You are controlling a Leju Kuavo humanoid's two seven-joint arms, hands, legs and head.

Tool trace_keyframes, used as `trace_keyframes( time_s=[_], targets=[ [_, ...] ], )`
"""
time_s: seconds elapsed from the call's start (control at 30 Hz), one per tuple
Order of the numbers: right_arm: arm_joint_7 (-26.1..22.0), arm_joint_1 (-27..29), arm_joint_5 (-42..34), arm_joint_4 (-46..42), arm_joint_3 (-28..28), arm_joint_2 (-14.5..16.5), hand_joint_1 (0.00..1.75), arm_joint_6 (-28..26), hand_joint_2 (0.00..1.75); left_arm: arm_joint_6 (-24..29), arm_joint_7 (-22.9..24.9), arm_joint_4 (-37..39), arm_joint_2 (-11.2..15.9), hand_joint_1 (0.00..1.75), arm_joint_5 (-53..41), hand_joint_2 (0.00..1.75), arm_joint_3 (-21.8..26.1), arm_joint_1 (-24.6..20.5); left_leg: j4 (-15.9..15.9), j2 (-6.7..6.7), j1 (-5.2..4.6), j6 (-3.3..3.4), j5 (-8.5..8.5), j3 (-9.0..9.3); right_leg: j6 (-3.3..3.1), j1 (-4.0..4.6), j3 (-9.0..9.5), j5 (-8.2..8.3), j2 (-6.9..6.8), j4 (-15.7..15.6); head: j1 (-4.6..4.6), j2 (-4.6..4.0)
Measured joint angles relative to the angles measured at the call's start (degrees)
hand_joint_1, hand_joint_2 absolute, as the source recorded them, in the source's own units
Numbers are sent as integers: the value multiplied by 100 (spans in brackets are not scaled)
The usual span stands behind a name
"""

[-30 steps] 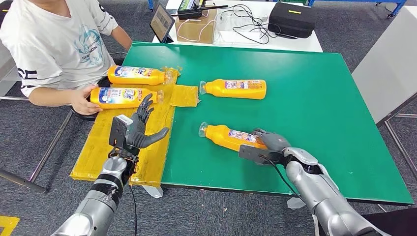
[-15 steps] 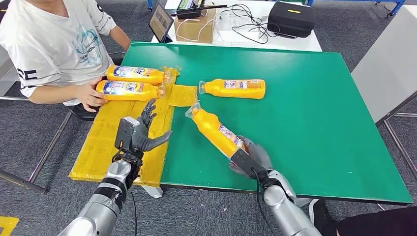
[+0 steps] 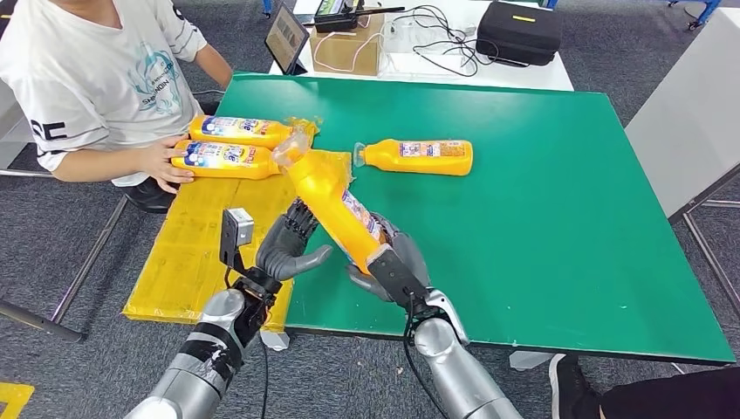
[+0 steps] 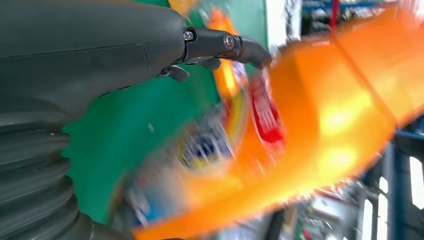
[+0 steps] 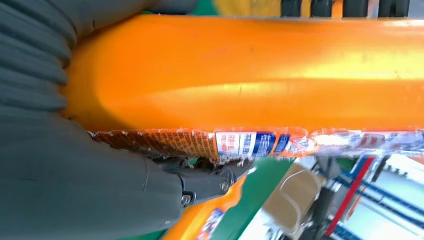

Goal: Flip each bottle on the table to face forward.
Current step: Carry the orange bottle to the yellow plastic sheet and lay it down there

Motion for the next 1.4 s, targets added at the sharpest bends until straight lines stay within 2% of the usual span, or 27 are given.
trace_keyframes(
  time_s=[0.3, 0.7, 0.93, 1.07, 1.1, 1.13, 1.2, 1.23, 1.27, 1.4],
  targets=[
    [-110, -156, -173, 246, 267, 72, 175, 499, 175, -193, 69, -739, 0, 0, 503, 175, -287, 259, 0, 0, 0, 0, 0, -2, 0, -1, -2, 0, 0, -1, 1, 1],
    [-80, -201, 33, 450, 547, 78, 175, 757, 175, -152, 4, -909, 34, 0, 504, 175, -366, 354, 0, 0, 0, 0, 0, -2, -1, 0, -2, 0, 0, 0, 0, 0],
    [247, -320, 750, 737, 1045, 167, 175, 440, 175, 72, -9, -730, 133, 0, 194, 175, -372, 344, -1, 2, 1, 0, 0, -2, -1, 0, -6, -1, 0, 0, -1, 0],
    [379, -397, 907, 827, 1235, 181, 175, 398, 175, 152, -59, -536, 203, 0, -23, 175, -375, 302, 0, 1, 1, -2, 1, -2, -1, 0, -6, -1, 0, 0, 1, 0],
    [403, -410, 911, 845, 1260, 179, 158, 397, 175, 168, -67, -474, 216, 0, -94, 175, -380, 272, 0, 1, 1, -2, 1, -2, -1, 0, -5, -1, 0, 0, 1, 0],
    [430, -420, 913, 860, 1281, 174, 115, 395, 175, 187, -67, -398, 230, 9, -182, 175, -389, 229, 0, 0, 1, -2, 1, -2, -1, 0, -5, -1, 0, 0, 1, 0],
    [506, -424, 904, 882, 1318, 152, 27, 367, 175, 202, -52, -193, 262, 96, -367, 175, -432, 117, 0, -1, 1, -2, 1, -3, -1, 0, -4, 0, 0, 0, 1, 0],
    [539, -414, 895, 888, 1339, 141, 0, 339, 175, 185, -49, -87, 275, 140, -426, 175, -461, 65, 0, 0, 0, -1, 1, -3, -1, -1, -4, 0, 0, 0, 1, 0],
    [563, -398, 881, 892, 1367, 136, 0, 299, 175, 162, -54, 9, 284, 175, -459, 175, -491, 26, 0, 1, 0, -1, 1, -3, -1, -1, -4, 0, 0, 1, 1, 1],
    [583, -328, 822, 888, 1424, 139, 0, 160, 175, 117, -71, 197, 292, 175, -464, 175, -545, -4, 0, 4, 0, -2, 1, -4, -1, 0, -7, 0, 0, 0, 1, 1]
  ],
)
